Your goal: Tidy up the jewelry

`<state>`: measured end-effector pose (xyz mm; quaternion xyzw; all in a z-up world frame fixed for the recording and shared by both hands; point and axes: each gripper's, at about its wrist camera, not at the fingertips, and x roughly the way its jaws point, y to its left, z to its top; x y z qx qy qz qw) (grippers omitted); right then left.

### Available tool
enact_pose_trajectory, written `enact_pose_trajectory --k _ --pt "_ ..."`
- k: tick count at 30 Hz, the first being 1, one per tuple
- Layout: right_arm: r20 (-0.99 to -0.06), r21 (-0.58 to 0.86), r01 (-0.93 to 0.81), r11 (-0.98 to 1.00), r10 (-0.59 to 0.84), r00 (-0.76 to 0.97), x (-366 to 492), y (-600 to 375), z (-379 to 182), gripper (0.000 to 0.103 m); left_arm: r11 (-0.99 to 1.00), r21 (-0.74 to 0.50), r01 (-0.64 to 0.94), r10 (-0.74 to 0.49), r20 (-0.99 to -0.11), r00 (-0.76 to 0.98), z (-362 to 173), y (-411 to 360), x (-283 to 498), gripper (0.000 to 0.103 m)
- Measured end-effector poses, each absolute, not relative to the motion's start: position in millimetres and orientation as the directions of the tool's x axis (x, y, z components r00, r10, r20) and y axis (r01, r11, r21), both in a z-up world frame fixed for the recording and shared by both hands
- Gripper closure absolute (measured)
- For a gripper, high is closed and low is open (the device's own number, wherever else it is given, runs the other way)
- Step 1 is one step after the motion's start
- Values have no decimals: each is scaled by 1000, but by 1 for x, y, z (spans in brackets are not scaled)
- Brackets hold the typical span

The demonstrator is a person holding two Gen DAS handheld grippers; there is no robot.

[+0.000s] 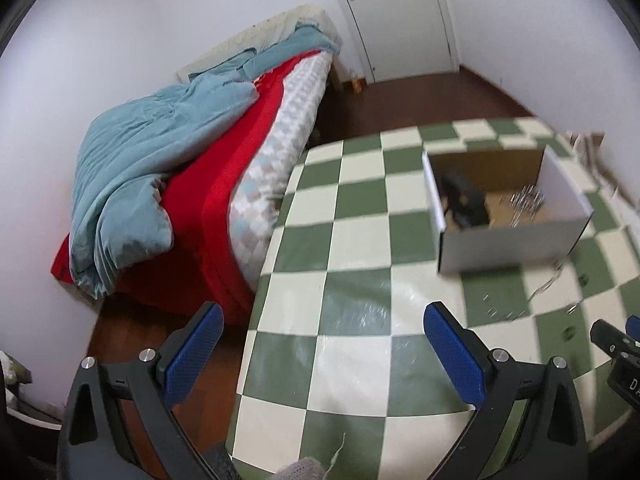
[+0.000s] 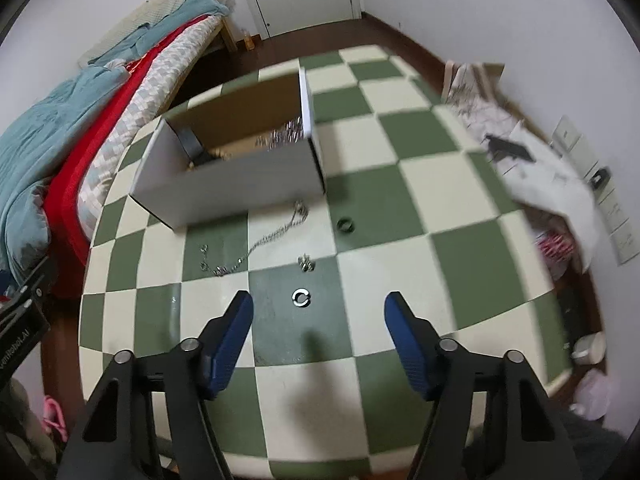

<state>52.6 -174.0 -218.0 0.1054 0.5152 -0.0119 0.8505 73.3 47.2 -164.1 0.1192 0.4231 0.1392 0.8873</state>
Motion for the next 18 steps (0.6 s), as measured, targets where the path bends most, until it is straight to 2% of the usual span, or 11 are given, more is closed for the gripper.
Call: enact_pose_trajectory --k 5,6,7,8,10,11,15,16,18 --pt "-877 151 105 983 84 474 61 -159 -248 47 927 350 -133 362 -749 555 -188 46 82 1" --pt "-878 145 94 985 84 471 63 -155 -252 52 928 349 -133 362 -752 551 -189 45 84 1" --pt "-882 125 83 989 72 465 64 -151 -257 62 928 348 -131 361 -755 548 -190 45 86 1" --pt "-885 103 75 992 56 463 65 -148 -259 63 929 347 -129 359 -758 545 -191 44 87 1" --pt "-872 26 41 999 3 489 64 -138 -261 84 932 340 -123 350 -765 541 -193 40 91 1" --pt "-870 -6 32 999 -21 493 63 -135 -262 91 934 336 -119 345 -767 541 -194 38 93 1" --pt "-868 52 77 996 7 497 61 -153 -260 92 947 306 -95 308 -785 537 -198 25 99 1" --pt "-865 70 97 993 12 501 60 -161 -258 103 953 291 -83 288 -793 536 -198 19 99 1" --pt "-864 94 141 986 11 504 60 -181 -253 103 966 255 -49 241 -812 531 -202 3 102 1"
